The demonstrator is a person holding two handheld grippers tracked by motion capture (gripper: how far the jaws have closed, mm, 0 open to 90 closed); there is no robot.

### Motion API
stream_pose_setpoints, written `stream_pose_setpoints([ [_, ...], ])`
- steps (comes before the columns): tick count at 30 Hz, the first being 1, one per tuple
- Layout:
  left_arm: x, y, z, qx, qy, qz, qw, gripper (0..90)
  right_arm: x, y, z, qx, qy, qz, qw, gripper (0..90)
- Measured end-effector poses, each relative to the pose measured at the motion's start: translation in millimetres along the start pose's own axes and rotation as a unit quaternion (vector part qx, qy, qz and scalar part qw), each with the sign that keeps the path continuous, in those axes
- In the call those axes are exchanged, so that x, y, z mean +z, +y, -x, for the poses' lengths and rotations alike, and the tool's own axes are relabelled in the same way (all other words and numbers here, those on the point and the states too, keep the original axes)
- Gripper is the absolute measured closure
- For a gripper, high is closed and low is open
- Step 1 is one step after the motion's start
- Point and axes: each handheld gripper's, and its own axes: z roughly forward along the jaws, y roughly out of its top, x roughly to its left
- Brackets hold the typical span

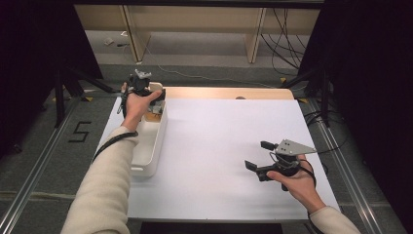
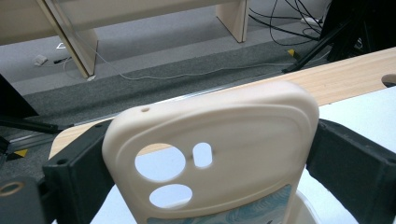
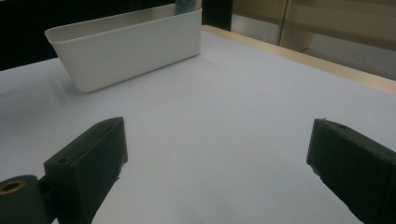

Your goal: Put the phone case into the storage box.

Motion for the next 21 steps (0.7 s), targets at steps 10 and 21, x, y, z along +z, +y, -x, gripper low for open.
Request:
stream_pose_setpoints([
  [10, 2.1, 0.9, -0.6, -0.014, -0.008, 0.002, 0.9999, 3.4, -0.1, -0.2, 0.1, 0.001, 0.0, -0.004, 1.0, 5.9],
  [21, 3.9, 1.7, 0.9, -0.013, -0.006, 0.003, 0.9999, 0.0, 0.3, -0.4, 0.2, 0.002, 0.001, -0.004, 1.0, 5.9],
])
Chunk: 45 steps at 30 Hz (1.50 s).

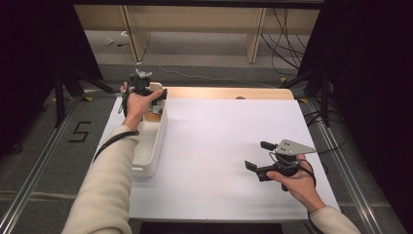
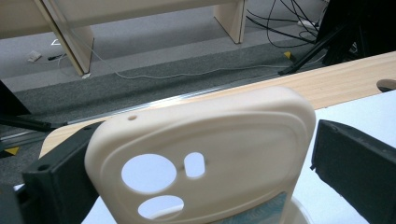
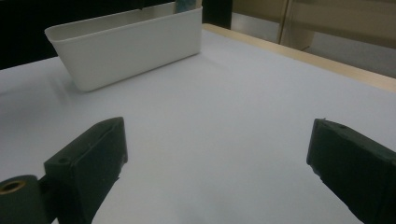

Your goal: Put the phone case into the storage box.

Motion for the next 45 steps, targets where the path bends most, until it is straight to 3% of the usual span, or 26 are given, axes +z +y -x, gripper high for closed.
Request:
stream_pose_setpoints([
  [17, -6.5, 9.4, -1.7, -0.002, 0.002, 0.024, 0.9997, 0.0, 0.2, -0.2, 0.0, 0.0, -0.002, -0.001, 1.0, 5.7],
  [34, -19.4, 25.4, 2.4, 0.011, 0.002, 0.053, 0.9985, 0.0, 0.2, -0.1, -0.1, -0.001, -0.002, 0.0, 1.0, 5.6],
  [45, -35.4, 30.1, 10.2, 0.02, -0.028, 0.069, 0.9971, 2.2, 0.2, -0.2, 0.1, -0.001, -0.003, -0.001, 1.0, 5.6],
])
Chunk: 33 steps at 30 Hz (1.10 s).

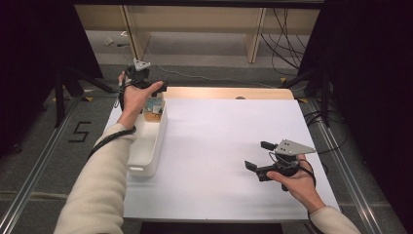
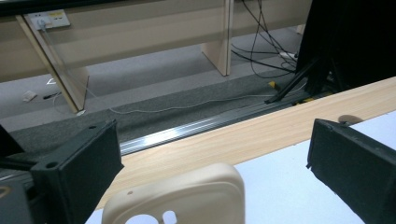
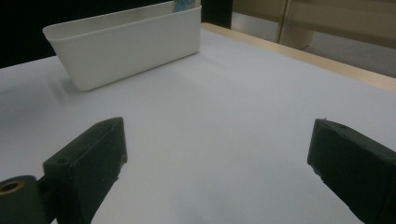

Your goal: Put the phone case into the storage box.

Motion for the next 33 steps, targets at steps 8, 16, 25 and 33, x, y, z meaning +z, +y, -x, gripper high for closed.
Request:
stream_pose_setpoints([
  [8, -18.9, -1.9, 6.6, 0.007, -0.023, 0.013, 0.9996, 3.6, -0.3, 0.3, 0.4, -0.001, -0.001, 0.001, 1.0, 5.6],
  [16, -41.4, -8.4, 14.8, 0.004, -0.047, 0.021, 0.9987, 4.8, -0.6, 0.6, 0.3, 0.0, -0.002, 0.001, 1.0, 5.5],
  [25, -64.8, -24.3, 19.4, 0.004, -0.062, 0.021, 0.9978, 4.4, -0.6, 0.8, 0.3, 0.0, -0.002, 0.002, 1.0, 5.6],
  [33, -81.8, -42.2, 24.8, 0.006, -0.083, 0.01, 0.9965, 4.7, -0.5, 0.9, 0.1, 0.0, -0.002, 0.002, 1.0, 5.5],
])
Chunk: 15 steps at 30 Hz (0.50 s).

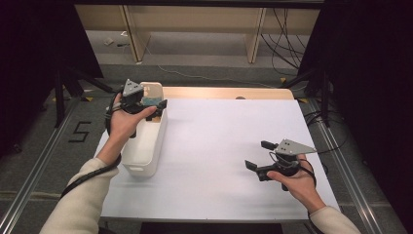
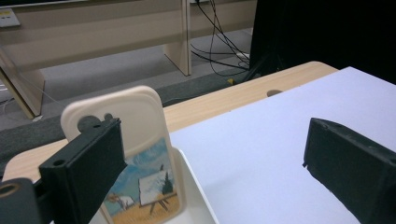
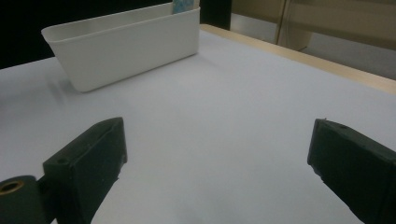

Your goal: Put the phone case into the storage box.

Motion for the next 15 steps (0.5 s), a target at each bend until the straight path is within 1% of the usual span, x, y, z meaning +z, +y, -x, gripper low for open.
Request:
stream_pose_setpoints([
  [2, -4.0, -3.9, 1.9, 0.001, -0.005, 0.001, 1.0, 4.8, 0.1, -0.1, 0.1, 0.0, 0.0, 0.0, 1.0, 5.6],
  [3, -6.0, -5.9, 3.9, -0.006, -0.01, -0.001, 0.9999, 5.0, 0.1, -0.1, 0.0, 0.0, 0.0, 0.0, 1.0, 5.6],
  [5, -9.7, -8.9, 5.6, -0.001, -0.017, 0.0, 0.9999, 5.0, -0.1, 0.2, -0.1, 0.0, 0.0, 0.0, 1.0, 5.5],
  [7, -13.4, -11.8, 7.9, -0.002, -0.025, 0.0, 0.9997, 5.1, -0.1, 0.2, -0.1, 0.001, 0.0, 0.001, 1.0, 5.5],
  [8, -15.9, -13.3, 9.3, 0.0, -0.023, -0.001, 0.9997, 5.3, -0.1, 0.1, -0.1, 0.0, -0.001, 0.0, 1.0, 5.5],
  [13, -23.1, -21.6, 17.0, 0.004, -0.035, 0.001, 0.9994, 7.8, 0.0, 0.3, -0.3, 0.0, 0.0, 0.0, 1.0, 5.5],
  [15, -25.0, -24.9, 18.8, 0.005, -0.038, -0.002, 0.9993, 7.8, 0.0, 0.2, -0.2, 0.0, 0.0, 0.0, 1.0, 5.5],
])
